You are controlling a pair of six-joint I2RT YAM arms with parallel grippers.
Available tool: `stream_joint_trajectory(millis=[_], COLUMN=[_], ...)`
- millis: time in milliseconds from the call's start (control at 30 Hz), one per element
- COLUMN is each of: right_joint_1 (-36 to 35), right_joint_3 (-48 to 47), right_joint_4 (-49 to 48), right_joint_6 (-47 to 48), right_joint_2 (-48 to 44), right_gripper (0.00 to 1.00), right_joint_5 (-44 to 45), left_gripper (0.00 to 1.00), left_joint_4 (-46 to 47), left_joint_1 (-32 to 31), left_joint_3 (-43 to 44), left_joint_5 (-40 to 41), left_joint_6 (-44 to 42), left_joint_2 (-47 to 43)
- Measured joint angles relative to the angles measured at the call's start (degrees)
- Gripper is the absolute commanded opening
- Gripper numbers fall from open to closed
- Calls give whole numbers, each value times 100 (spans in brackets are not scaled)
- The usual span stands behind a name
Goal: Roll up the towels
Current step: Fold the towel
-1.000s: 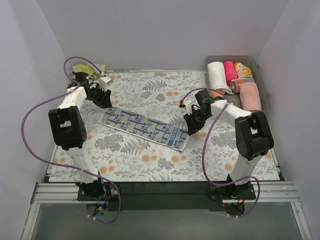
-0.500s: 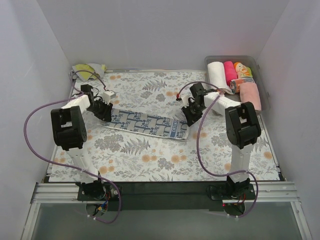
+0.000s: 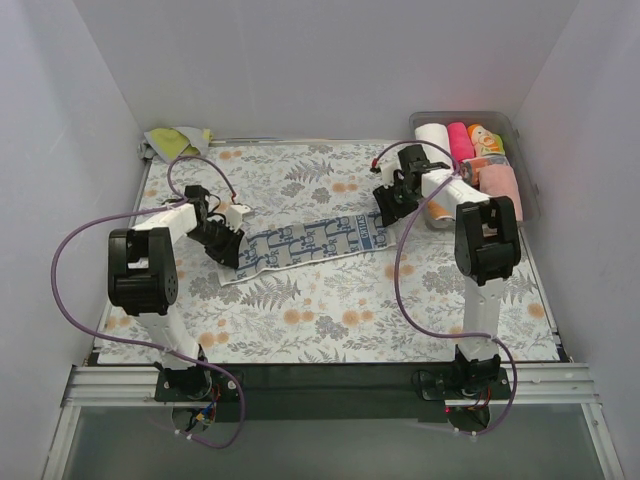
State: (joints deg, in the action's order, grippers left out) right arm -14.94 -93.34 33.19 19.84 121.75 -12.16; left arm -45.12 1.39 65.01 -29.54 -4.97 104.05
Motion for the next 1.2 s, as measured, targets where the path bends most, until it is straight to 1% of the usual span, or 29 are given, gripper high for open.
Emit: stream_joint_trajectory(millis=[67,133,233,367,500,633,800,900,967,1000,1033,1067,1100,1200], right_joint_1=[-4,-9,-7,96,208,234,221,168,118,87,55,15,-22,-101], right_joint_3=[302,549,623,623,520,404,404,426,435,450,470,474,494,520], right_joint_4=[50,109,125,127,116,42,-35,-76,-98,-129,-166,-186,-216,-232], right_joint_6=[-105,-223,-382,-564,-704,-833,-949,-970,-975,-970,-949,-911,-929,-925], right_joint_2=[-256,-505,-610,-511,-245,-127,-90,-90,-90,-90,-90,-90,-90,-142], right_gripper=[50,48,47,46,42,36,34,33,28,23,10,5,1,1], right_joint_5=[-79,-166,-232,-256,-304,-393,-610,-640,-614,-584,-540,-457,-404,-212], left_gripper=[21,23,25,27,28,29,35,37,37,38,38,38,38,38], left_joint_4=[-133,-221,-280,-317,-326,-367,-391,-385,-376,-372,-372,-367,-365,-369], left_joint_1=[-22,-4,2,4,52,238,487,592,612,612,610,610,610,612], left_joint_3=[-33,-50,-44,-13,46,144,444,603,664,686,702,710,715,715], left_joint_5=[-11,-7,0,55,162,254,317,323,323,321,321,321,321,321], left_joint_6=[94,153,247,317,330,330,337,354,365,374,378,389,396,413], left_joint_2=[-46,-111,-162,-162,-162,-157,-133,-114,-107,-101,-92,-81,-63,-31])
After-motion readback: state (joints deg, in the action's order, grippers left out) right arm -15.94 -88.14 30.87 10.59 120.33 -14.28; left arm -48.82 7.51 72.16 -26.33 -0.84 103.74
